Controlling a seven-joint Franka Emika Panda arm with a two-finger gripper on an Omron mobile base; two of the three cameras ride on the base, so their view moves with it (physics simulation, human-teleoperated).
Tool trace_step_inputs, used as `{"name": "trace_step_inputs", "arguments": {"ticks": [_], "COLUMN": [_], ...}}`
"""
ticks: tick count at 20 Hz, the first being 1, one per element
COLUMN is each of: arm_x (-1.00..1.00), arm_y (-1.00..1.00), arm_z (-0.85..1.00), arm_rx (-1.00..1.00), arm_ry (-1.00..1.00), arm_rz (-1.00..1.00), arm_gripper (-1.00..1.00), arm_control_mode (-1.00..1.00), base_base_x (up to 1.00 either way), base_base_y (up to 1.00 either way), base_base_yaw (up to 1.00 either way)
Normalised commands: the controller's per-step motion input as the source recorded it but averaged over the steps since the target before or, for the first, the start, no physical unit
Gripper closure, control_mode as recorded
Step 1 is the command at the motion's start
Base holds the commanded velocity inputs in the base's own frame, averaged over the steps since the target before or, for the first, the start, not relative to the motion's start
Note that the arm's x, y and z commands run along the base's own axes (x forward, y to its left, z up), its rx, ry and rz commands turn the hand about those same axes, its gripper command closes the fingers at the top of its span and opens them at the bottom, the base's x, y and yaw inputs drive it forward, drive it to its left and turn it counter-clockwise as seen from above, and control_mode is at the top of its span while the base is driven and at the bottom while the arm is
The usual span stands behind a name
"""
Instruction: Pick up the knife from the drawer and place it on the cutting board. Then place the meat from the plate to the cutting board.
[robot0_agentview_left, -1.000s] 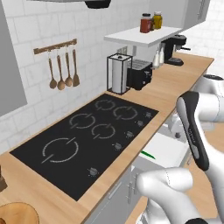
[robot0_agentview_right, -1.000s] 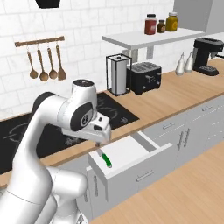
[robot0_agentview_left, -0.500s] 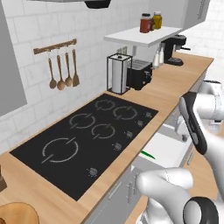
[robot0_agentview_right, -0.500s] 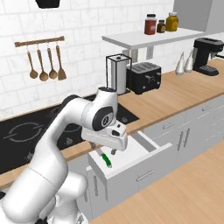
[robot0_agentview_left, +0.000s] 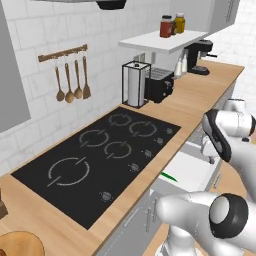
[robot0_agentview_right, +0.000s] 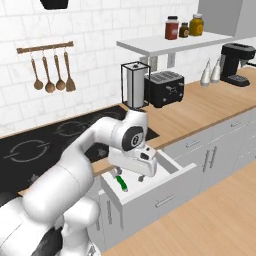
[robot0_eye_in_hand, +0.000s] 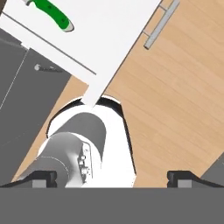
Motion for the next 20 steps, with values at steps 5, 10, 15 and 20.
{"name": "trace_step_inputs", "arguments": {"ticks": [5,10,15,20], "arm_x": [0.39,0.33,0.42,0.34], "arm_y": [-0.21,-0.11,-0.03,-0.03], "arm_z": [-0.32,-0.31,-0.35,-0.39], "arm_rx": [0.00,0.00,0.00,0.00], "arm_ry": [0.01,0.00,0.00,0.00], "arm_rz": [-0.05,0.00,0.00,-0.01], "arm_gripper": [-1.00,-1.00,-1.00,-1.00], "arm_control_mode": [-1.00,-1.00,-1.00,-1.00], "base_base_x": [0.00,0.00,0.00,0.00], "base_base_y": [0.00,0.00,0.00,0.00], "base_base_yaw": [0.00,0.00,0.00,0.00]}}
